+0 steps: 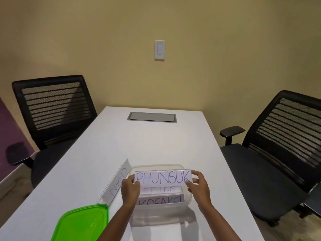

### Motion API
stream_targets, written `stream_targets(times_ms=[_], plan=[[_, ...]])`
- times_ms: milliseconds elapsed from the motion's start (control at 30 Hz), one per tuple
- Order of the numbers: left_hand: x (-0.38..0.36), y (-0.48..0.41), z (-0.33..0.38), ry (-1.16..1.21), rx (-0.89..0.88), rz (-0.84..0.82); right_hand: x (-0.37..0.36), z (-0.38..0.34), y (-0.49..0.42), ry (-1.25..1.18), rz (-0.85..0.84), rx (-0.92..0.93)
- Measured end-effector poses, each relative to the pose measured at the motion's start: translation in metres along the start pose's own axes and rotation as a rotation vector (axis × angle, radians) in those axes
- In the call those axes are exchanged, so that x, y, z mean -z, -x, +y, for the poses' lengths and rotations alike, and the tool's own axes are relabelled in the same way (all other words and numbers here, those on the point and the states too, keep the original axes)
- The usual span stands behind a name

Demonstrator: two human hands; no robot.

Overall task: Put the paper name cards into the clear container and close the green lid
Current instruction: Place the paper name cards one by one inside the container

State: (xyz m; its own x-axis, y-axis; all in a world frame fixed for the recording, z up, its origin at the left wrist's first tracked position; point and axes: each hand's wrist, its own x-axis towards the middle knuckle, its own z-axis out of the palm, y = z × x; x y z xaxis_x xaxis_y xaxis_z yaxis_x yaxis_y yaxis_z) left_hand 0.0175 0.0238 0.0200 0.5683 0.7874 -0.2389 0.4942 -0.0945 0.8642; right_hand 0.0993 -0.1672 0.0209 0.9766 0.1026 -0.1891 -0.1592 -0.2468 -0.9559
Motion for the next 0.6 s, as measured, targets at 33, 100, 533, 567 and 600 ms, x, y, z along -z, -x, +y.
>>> stream_targets(times_ms=[33, 100, 533, 567, 600], plan=[[0.001, -0.002, 0.001, -0.014, 0.021, -0.007, -0.003, 0.0, -0.003, 0.084, 0.007, 0.011], [-0.001, -0.006, 0.001, -0.071, 0.053, -0.043, -0.007, 0.0, -0.008, 0.227, 0.015, 0.017], [-0.027, -0.022, -0.006, -0.247, 0.093, -0.233, -0.033, 0.0, -0.038, 0.433, -0.104, -0.129], [-0.028, -0.022, -0.006, -0.256, 0.1, -0.238, -0.035, 0.001, -0.039, 0.435, -0.108, -0.138], [-0.029, -0.024, -0.008, -0.263, 0.107, -0.239, -0.037, 0.002, -0.04, 0.442, -0.111, -0.145]])
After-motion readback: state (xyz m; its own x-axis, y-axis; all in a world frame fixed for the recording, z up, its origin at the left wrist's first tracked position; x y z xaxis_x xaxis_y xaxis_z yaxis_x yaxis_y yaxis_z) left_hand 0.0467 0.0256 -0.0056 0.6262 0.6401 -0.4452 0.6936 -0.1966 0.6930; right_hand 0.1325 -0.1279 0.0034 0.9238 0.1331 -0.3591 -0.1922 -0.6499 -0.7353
